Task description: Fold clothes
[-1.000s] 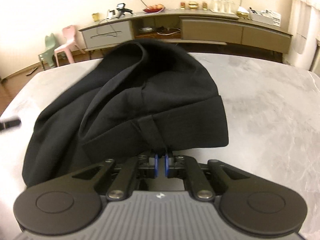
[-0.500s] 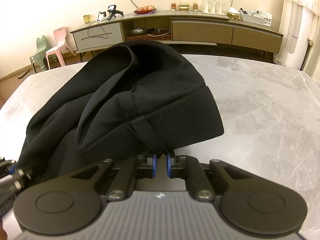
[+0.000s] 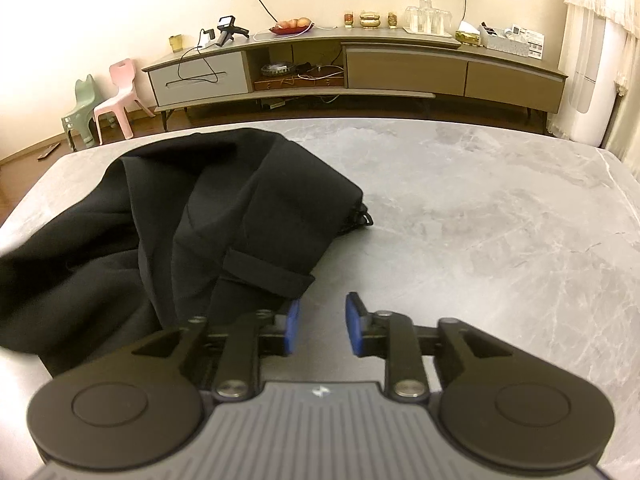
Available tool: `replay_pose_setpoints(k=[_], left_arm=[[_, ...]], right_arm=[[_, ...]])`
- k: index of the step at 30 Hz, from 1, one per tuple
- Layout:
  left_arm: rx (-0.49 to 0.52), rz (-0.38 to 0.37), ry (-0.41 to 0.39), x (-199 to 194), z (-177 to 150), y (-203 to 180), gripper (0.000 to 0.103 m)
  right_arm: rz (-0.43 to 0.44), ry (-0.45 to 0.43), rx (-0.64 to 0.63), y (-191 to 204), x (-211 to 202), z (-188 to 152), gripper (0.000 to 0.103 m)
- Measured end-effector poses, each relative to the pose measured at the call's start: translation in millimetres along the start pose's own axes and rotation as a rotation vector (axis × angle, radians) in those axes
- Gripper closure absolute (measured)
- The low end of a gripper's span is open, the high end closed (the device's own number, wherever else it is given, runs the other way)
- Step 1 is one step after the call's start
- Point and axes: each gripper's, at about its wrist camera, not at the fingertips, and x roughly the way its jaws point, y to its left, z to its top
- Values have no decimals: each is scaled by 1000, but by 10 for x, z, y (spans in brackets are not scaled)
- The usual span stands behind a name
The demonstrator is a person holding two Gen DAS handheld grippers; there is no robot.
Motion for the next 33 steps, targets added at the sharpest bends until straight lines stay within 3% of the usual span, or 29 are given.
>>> replay_pose_setpoints(k=[1,3,6,7,8,9,10,11,13,16,17,19,21,25,27,28,29,30,31,32,33], left_arm=[[1,-6,1,21,-40,-45,4],[2,-17,3,64,-120,-134,4],[4,-34,5,128,-240,-267,4],[5,-40,6,149,-280,-312,18],[23,-20,17,215,-265,-341,59],[46,5,31,293,-237,-367,79],[46,10,7,245,-152,-319,98],[40,10,-27,167,-54,-254,99],[30,11,-93,12,143,-125,100],[-27,15,-245,-426,524,172,103],[-56,17,-307,-616,671,294,103],[-76,46,-340,-727,854,468,103],[-72,55,-325,-697,885,535,103],[-2,12,-181,-305,535,373,103],[32,-9,-109,-110,360,291,97],[50,-20,-72,-12,273,251,85],[67,-30,-36,86,185,210,57],[84,-41,0,184,97,170,48],[102,-52,36,282,10,129,26],[139,-55,16,260,0,66,19],[181,-57,-18,210,9,-2,19]], right_arm=[[15,4,1,5,23,-7,66],[46,13,4,16,70,-22,38],[92,25,8,32,140,-44,36],[107,29,10,38,163,-52,39],[123,34,11,43,186,-59,51],[138,38,12,48,210,-66,76],[153,42,14,54,233,-74,77],[168,46,15,59,256,-81,88],[145,-29,17,15,82,43,92],[164,-294,58,-168,-664,406,94],[186,-374,73,-250,-942,480,94],[207,-498,98,-405,-1386,582,95],[91,-496,88,-548,-1414,586,96],[-109,-180,202,-886,-569,603,96],[-79,-123,320,-1045,-390,594,96],[-54,-111,373,-1099,-353,599,96],[-34,-127,385,-1109,-403,606,96],[-28,-148,370,-1112,-482,588,96],[-24,-168,354,-1115,-562,570,96],[-24,-174,345,-1110,-556,579,95],[-25,-178,337,-1105,-546,589,95]])
